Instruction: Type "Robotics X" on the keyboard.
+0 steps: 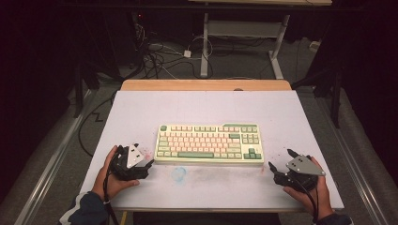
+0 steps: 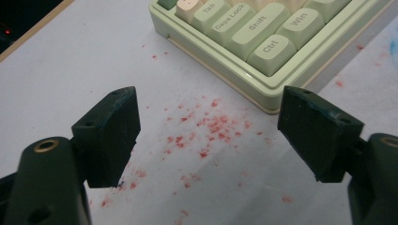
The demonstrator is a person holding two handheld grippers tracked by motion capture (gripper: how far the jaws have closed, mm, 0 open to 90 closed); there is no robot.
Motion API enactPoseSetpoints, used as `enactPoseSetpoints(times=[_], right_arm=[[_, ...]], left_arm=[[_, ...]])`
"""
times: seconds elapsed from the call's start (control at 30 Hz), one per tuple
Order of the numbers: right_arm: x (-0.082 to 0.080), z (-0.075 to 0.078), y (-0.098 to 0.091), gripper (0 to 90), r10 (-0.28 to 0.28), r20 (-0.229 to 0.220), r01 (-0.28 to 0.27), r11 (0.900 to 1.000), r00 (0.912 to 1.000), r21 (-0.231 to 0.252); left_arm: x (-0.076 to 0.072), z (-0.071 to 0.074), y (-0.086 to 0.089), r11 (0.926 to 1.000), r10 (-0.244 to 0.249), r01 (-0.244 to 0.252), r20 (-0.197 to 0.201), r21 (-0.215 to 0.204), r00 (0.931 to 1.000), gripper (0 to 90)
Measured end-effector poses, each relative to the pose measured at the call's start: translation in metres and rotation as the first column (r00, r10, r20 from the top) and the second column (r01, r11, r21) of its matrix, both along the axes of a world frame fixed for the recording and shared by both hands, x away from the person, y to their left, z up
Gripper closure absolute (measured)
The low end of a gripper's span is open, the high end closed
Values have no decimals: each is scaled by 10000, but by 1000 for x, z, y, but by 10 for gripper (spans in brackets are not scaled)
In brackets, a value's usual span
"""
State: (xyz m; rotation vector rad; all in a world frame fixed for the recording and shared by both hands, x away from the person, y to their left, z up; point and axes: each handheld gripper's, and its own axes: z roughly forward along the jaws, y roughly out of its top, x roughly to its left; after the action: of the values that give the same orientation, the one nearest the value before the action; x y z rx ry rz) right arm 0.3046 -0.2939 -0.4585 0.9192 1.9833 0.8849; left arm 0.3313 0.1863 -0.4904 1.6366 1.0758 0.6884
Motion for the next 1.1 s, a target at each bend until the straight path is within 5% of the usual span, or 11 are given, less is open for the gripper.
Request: enactPoseSetpoints(times=[0.47,0.63,0.87,1.1], right_arm=[[3,2,4,247,-10,-3,10,10000,10000,-66],[6,6,2,390,253,-198,-248,9993,9995,268],[19,18,18,858,1364,-1120,-1284,9888,9843,755],[31,28,45,900,2085,-1307,-1999,9769,9693,757]], left_arm=[[-7,1,6,9997,241,-239,208,-87,9995,211],[-8,0,6,9996,281,-281,145,0,9995,207],[-8,-2,7,9997,236,-236,37,111,9997,208],[-8,-2,7,9998,170,-170,-14,122,9999,208]])
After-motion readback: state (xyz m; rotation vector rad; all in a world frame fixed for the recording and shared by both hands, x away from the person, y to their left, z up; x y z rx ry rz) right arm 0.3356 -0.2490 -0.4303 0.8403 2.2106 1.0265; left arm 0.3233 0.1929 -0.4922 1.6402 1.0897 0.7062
